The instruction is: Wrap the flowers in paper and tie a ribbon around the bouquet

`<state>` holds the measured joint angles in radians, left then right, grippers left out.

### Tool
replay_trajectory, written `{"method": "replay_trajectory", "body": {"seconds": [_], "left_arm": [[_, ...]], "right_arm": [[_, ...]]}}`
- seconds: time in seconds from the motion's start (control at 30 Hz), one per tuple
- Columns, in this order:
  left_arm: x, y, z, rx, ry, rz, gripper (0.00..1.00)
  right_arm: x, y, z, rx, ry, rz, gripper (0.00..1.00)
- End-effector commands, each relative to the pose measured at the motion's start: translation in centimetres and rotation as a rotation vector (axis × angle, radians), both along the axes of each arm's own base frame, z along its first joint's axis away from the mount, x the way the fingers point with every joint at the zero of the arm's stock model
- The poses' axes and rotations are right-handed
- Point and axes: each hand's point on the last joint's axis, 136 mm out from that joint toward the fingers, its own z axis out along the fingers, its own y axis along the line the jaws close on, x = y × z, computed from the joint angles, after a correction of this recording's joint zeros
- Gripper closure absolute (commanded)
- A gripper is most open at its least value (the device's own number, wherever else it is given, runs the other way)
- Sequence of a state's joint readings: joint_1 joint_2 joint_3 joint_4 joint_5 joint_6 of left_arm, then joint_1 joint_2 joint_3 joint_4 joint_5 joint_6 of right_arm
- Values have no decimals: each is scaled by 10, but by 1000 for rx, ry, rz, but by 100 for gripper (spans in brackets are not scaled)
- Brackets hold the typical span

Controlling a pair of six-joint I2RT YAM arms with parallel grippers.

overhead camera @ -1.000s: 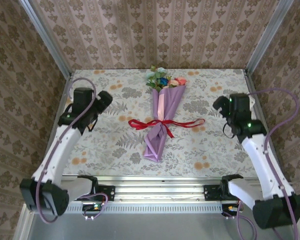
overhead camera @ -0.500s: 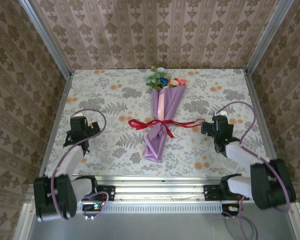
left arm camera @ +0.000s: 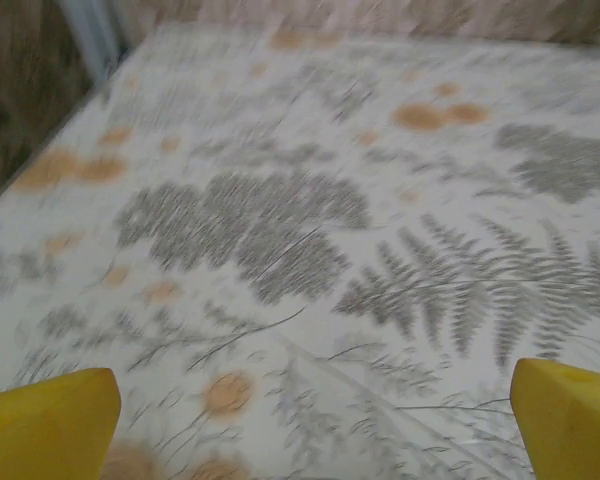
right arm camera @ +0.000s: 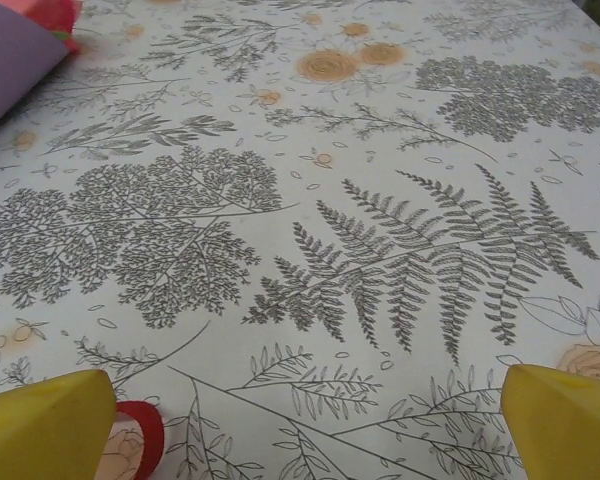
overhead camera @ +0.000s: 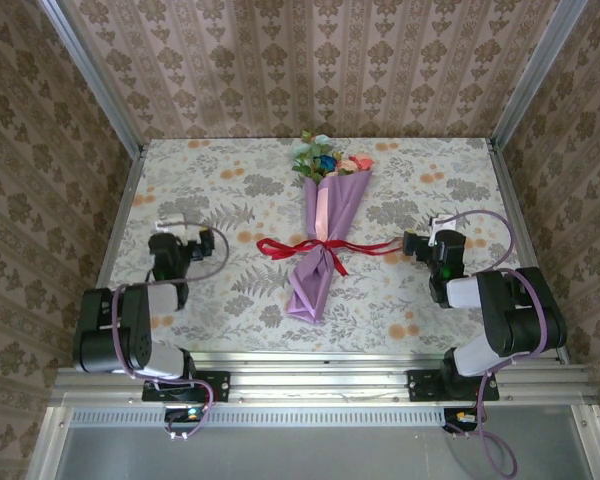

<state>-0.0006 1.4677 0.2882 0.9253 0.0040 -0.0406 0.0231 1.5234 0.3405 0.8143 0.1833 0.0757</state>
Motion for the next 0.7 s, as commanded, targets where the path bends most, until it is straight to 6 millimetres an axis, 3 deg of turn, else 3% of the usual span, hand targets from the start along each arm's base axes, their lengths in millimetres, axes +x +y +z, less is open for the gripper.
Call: {"method": "replay_trajectory", "body": {"seconds": [0.0, 0.07, 0.13, 0.67], "left_arm": [[2, -13, 13, 132, -125, -49, 0], [20, -14, 11, 145, -66, -61, 0], [26, 4, 4, 81, 7, 0, 0], [25, 7, 6, 57, -21, -1, 0]], "right_arm": [[16, -8, 34, -11, -135, -56, 0], [18, -7, 34, -22, -123, -62, 0], [18, -6, 34, -30, -123, -61, 0], [18, -5, 34, -32, -122, -58, 0]]}}
